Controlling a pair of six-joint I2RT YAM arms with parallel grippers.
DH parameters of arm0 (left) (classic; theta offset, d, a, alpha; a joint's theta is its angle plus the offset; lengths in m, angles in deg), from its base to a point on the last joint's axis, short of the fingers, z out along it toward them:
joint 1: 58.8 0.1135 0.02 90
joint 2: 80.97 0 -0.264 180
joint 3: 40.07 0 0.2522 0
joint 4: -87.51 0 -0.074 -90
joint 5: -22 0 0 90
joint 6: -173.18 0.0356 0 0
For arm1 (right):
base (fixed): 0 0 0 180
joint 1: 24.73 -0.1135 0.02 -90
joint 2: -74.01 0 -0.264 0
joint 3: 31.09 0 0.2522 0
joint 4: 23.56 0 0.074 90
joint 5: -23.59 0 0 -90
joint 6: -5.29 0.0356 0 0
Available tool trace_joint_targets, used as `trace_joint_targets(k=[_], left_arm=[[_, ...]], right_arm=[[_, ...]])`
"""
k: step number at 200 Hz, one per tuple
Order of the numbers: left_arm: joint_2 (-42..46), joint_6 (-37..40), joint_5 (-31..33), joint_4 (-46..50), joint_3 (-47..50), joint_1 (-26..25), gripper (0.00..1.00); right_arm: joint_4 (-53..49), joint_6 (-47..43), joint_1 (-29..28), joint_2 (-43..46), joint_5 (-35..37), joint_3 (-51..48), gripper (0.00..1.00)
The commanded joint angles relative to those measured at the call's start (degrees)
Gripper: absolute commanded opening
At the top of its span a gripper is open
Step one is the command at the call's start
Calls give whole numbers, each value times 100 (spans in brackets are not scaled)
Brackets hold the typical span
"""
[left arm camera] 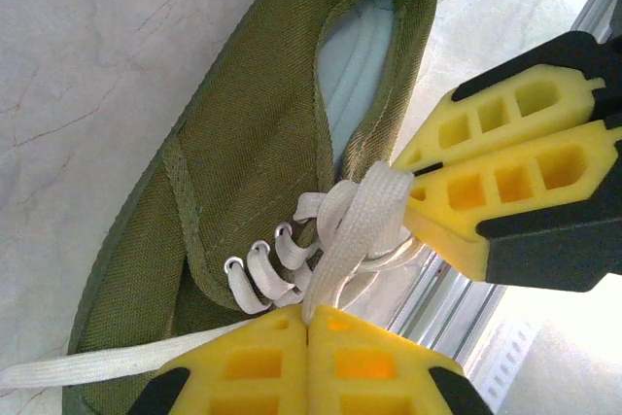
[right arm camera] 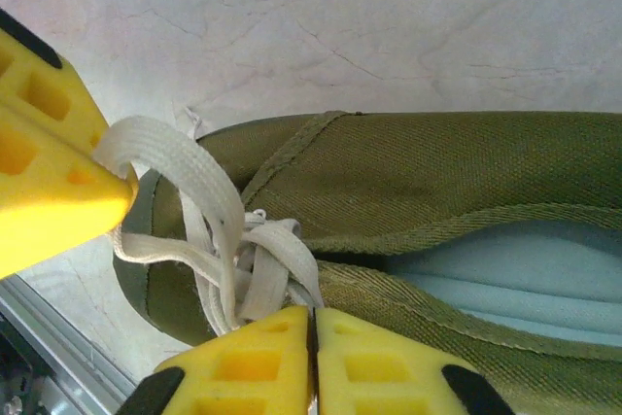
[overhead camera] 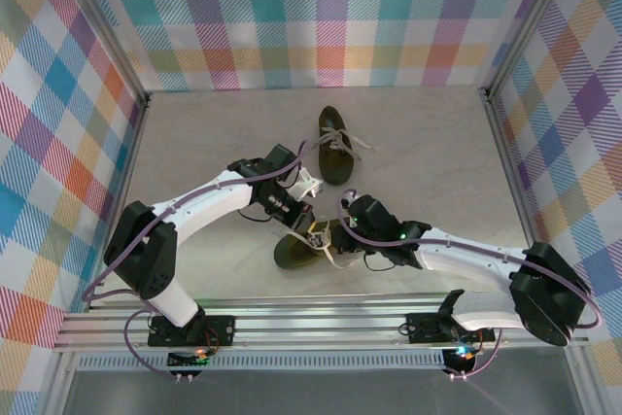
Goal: Tie the shoes
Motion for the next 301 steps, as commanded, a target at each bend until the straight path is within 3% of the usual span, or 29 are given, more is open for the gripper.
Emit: trace_joint_targets(k=[1, 84, 123, 148, 174, 201, 241, 281, 301], left_arm=[[60, 83, -22, -72, 38, -43, 0], [60, 5, -5, -114, 107, -155, 0], [-15, -91, 35, -178, 170, -316, 0], [-54, -119, 113, -200, 195, -369, 0], [-57, -115, 136, -217, 197, -377, 0], [-50, -119, 140, -222, 205, -379, 0], [-27, -152, 263, -213, 205, -384, 0], [7, -181, 329, -222, 223, -381, 0], [7, -171, 321, -230, 224, -380, 0]], right_arm=[[-317, -178, -39, 218, 183, -11, 8], [-349, -612, -39, -259, 286, -64, 15], [-624, -671, -39, -425, 580, 34, 8], [-484, -648, -72, -7, 676, -152, 8], [-247, -546, -74, 826, 770, -453, 15], [187, -366, -74, 1273, 311, -615, 10], [1227, 414, -83, 798, -475, -800, 3], [1680, 676, -90, 335, -607, -739, 2], [1473, 817, -92, 237, -326, -679, 2]])
